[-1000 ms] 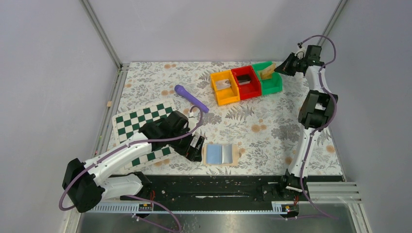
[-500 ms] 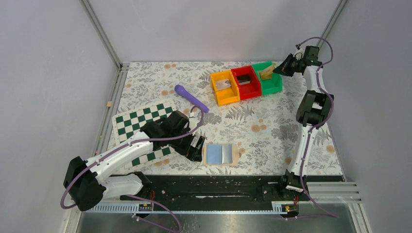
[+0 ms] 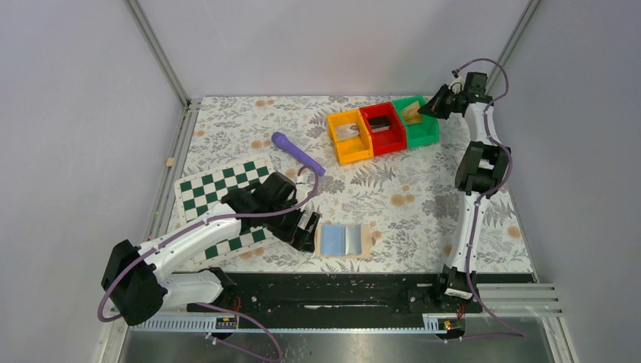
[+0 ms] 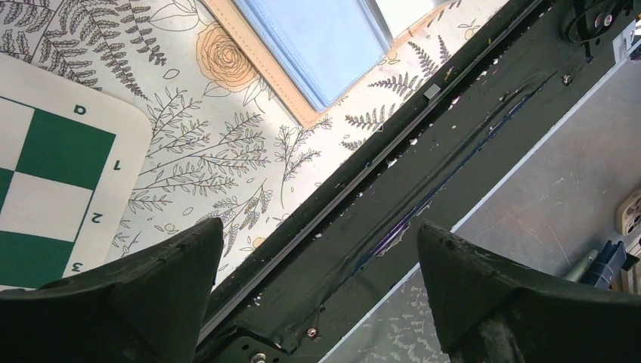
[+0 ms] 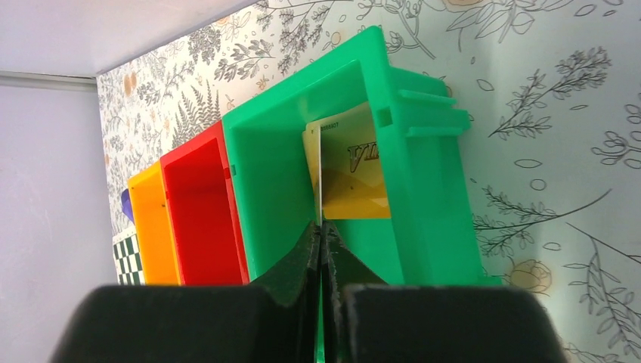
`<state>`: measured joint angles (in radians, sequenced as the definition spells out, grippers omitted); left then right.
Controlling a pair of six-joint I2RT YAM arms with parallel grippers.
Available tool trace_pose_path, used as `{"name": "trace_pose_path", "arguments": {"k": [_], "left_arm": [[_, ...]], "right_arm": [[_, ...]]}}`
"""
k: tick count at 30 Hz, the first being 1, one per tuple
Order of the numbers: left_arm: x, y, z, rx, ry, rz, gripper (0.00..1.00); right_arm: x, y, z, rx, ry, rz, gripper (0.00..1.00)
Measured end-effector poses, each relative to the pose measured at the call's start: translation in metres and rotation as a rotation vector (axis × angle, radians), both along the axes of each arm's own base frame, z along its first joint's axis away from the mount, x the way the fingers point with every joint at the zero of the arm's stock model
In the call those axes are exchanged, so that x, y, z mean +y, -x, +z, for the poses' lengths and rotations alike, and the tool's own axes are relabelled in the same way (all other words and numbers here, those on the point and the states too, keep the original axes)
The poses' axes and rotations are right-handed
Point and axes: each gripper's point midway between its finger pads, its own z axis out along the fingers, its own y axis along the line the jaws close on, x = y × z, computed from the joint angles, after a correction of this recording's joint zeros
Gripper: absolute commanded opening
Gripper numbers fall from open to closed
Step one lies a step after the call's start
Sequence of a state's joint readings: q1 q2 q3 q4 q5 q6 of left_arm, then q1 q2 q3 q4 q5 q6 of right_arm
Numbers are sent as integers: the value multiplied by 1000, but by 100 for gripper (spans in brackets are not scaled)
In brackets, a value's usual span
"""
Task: Take the credit cards out of the card holder
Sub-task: Place the credit card in the storage box, then reset both arms
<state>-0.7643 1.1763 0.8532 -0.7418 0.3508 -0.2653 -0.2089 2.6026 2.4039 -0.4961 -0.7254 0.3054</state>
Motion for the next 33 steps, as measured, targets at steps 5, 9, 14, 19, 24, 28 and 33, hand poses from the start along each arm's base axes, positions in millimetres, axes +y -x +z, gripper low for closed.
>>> {"name": "trace_pose_path", "arguments": {"k": [5, 9, 14, 19, 24, 28, 33], "left_arm": [[0, 0, 0, -1, 2, 0, 99], [0, 0, 0, 0, 2, -1, 99], [0, 0, 0, 1, 3, -1, 99], [0, 0, 0, 1, 3, -1, 99], [-1, 0, 1, 1, 4, -1, 99], [0, 0, 2, -5, 10, -1, 99], [-1, 0, 5, -15, 19, -1, 99]], "right_arm": [[3, -1, 1, 2, 1, -5, 1], [0, -5, 3, -6, 17, -24, 11], [-7, -9, 1, -3, 47, -62, 38], [-12, -10, 0, -1, 58, -81, 40], [-15, -11, 3, -3, 71, -94, 40], [-17, -12, 7, -7, 80, -107, 40], [-18, -12, 14, -12, 75, -117, 37]]}}
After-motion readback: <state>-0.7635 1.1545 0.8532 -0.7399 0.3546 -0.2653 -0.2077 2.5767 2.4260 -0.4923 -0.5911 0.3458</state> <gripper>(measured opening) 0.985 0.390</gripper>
